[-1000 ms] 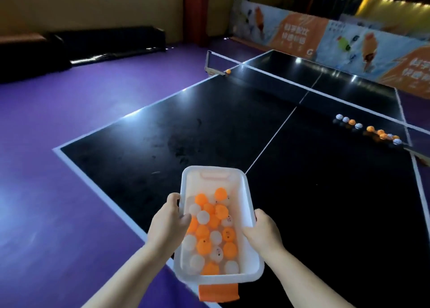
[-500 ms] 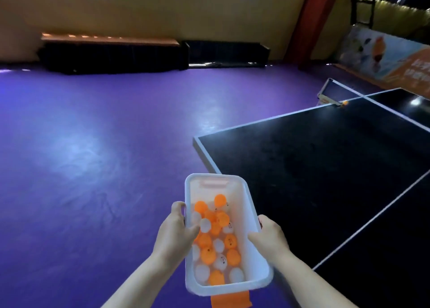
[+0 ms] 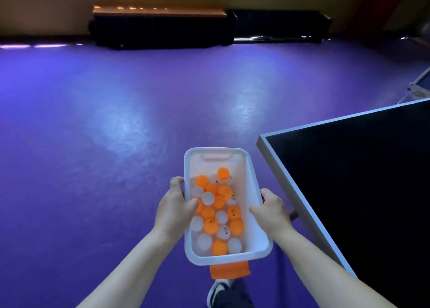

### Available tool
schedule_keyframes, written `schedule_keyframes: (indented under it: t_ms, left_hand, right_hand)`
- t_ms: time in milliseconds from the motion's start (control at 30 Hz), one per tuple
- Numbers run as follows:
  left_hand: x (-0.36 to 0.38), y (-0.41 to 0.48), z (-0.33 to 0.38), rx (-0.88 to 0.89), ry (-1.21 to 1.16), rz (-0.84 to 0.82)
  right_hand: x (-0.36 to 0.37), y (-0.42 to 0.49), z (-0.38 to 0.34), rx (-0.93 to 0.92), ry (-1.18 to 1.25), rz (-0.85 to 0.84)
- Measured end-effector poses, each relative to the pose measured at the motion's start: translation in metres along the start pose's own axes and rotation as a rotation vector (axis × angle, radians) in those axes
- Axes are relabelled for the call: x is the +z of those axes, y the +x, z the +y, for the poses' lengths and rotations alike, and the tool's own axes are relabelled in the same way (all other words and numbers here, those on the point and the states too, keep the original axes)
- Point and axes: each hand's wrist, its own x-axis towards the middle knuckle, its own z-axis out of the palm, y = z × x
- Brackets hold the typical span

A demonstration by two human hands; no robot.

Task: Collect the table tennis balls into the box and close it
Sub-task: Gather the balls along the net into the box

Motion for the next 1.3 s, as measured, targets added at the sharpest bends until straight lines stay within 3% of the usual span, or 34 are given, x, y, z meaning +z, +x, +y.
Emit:
schedule_keyframes:
  t_ms: [267, 633, 1300]
  left_hand:
    - [0.016, 0.126, 0.028, -0.031, -0.005, 0.041]
    - [0.06, 0.309, 0.103, -0.027, -0.013, 0.001]
    - [0.154, 0.709, 0.247, 0.354, 0.161, -0.542]
  right_hand:
    - [0.005, 0.143, -0.036, -0.066, 0.061, -0.064]
    - [-0.04, 0.31, -0.073, 0.048, 0.142, -0.043]
    - [-0.067, 0.59, -0.152, 0.518, 0.243, 0.396]
